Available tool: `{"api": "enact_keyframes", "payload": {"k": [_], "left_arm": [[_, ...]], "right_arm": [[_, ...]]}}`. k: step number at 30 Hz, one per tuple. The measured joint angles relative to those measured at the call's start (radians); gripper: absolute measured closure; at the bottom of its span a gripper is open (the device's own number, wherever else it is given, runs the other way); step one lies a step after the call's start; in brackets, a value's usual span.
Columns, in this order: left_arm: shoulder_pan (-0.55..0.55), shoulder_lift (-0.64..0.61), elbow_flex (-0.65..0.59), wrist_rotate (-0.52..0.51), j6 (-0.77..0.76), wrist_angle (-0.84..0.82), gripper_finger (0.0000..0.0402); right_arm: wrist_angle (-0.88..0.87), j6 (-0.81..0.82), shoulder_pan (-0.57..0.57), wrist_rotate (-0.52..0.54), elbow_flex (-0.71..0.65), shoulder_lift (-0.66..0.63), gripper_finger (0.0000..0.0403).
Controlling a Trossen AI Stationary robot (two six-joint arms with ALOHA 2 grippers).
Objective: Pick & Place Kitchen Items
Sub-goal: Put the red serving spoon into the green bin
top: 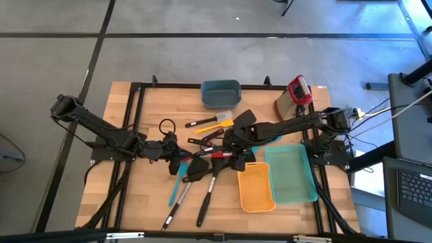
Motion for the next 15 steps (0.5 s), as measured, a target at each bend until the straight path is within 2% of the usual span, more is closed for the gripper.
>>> {"api": "enact_keyframes", "payload": {"k": [15], "left_arm": [[0.000, 0.000, 0.000, -0.002, 0.008, 0.001, 0.0400]], "right_arm": [[0.074, 0.060, -0.005, 0.000, -0.001, 0.011, 0.0153]]}}
